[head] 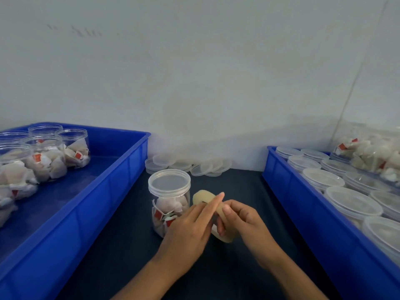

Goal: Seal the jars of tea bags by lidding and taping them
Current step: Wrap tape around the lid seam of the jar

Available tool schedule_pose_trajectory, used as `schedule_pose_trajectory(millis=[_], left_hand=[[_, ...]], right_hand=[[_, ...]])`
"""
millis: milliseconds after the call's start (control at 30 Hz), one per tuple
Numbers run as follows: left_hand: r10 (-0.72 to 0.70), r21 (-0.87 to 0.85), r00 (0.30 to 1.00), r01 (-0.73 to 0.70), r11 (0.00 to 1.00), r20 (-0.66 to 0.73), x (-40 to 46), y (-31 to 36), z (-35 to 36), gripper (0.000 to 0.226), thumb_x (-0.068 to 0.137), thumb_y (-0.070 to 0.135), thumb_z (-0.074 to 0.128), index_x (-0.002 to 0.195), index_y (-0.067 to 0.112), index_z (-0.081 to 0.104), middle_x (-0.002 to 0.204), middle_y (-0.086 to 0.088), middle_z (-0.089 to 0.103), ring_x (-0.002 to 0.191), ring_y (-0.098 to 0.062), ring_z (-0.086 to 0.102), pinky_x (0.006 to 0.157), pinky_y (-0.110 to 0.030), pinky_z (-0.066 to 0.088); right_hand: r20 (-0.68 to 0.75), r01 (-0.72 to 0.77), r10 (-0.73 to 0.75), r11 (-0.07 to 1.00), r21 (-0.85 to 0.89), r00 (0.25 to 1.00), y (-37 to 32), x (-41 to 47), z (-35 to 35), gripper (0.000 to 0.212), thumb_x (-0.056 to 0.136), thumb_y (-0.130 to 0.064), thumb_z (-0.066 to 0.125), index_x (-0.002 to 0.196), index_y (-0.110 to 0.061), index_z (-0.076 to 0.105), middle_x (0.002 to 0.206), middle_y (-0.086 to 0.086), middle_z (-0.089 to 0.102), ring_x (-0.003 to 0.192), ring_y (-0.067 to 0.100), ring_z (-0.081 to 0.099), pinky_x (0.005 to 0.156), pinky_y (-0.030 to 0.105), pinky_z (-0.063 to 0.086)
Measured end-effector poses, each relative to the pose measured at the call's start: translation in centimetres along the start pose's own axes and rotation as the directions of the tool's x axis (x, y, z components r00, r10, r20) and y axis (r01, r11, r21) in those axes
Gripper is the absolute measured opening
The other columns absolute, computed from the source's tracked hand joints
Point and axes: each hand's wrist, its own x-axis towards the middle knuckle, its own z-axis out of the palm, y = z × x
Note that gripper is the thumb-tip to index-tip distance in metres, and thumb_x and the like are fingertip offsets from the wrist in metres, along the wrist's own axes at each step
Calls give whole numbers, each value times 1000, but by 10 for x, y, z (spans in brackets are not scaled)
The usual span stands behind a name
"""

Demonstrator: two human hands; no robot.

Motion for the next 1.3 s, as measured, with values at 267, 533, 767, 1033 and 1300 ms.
schedule_pose_trajectory(millis=[267,533,767,1033,1300], left_hand=[[-247,-67,969,244,967,-34,8,1,-9,41,96,21,57,136,15,49,103,-1,71,93,-17,67,83,-35,52],[-431,78,901,426,901,51,16,1,-11,24,101,32,45,121,19,48,83,9,63,77,-9,66,75,-27,54],[-633,137,747,618,774,204,27,9,0,54,102,49,22,94,11,59,70,-4,65,68,-18,67,74,-32,54],[-712,-357,537,841,407,452,17,11,8,53,102,46,38,65,10,47,31,4,45,28,-5,44,37,-17,36],[-594,-513,366,853,-94,716,24,23,-1,63,73,69,46,71,7,59,39,7,32,35,-9,39,36,-20,33]], right_hand=[[218,-12,6,1000,29,976,-11,-3,-5,28,99,-17,49,120,-6,62,83,9,67,73,19,62,80,29,53],[160,-40,18,990,135,987,-9,-3,-14,33,94,-36,49,118,-20,66,68,9,62,64,19,59,73,35,52],[120,-2,-53,910,414,991,-12,-1,-17,39,96,-29,48,131,-15,56,78,14,60,62,19,56,71,38,53],[105,34,-87,905,424,991,-15,-2,-11,50,91,-19,56,139,-28,47,95,20,64,80,26,65,81,38,53],[20,24,-28,984,175,999,-11,-1,4,36,90,-22,56,125,-14,49,99,11,73,93,20,68,78,32,57]])
